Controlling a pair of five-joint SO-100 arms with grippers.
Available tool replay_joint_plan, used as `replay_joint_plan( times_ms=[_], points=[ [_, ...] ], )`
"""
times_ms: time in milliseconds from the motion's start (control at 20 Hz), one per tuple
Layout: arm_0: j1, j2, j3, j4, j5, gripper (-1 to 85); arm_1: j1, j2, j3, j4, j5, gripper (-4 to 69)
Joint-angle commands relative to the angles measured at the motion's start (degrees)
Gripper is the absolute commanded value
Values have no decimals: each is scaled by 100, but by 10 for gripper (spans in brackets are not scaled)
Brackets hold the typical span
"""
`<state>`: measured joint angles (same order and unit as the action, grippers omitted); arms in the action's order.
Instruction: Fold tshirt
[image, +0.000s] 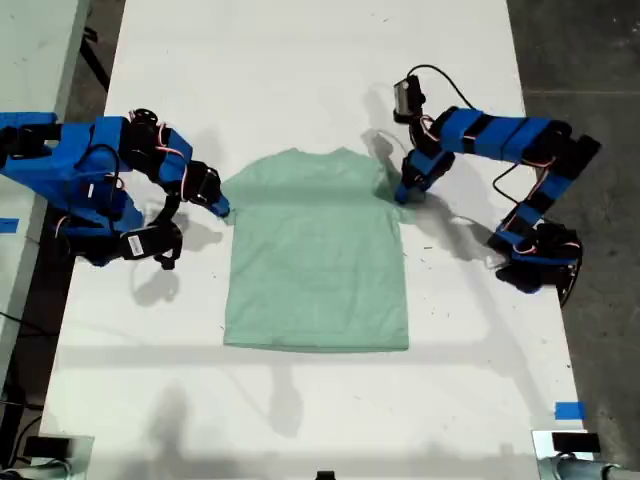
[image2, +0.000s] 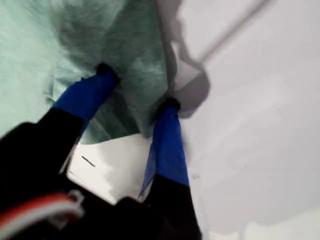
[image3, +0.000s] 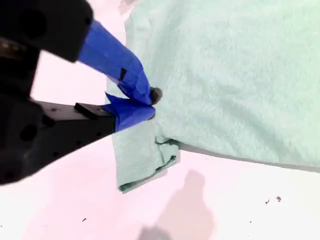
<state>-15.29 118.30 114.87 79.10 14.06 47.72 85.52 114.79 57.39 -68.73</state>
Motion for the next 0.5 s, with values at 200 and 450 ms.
replay_joint_plan(
  times_ms=[200, 450],
  points=[
    [-105, -44, -334, -123, 70, 1, 62, -229, -598, 343, -176, 69],
    [-53, -70, -334, -105, 62, 1, 35, 0, -870, 782, -70, -1]
  ],
)
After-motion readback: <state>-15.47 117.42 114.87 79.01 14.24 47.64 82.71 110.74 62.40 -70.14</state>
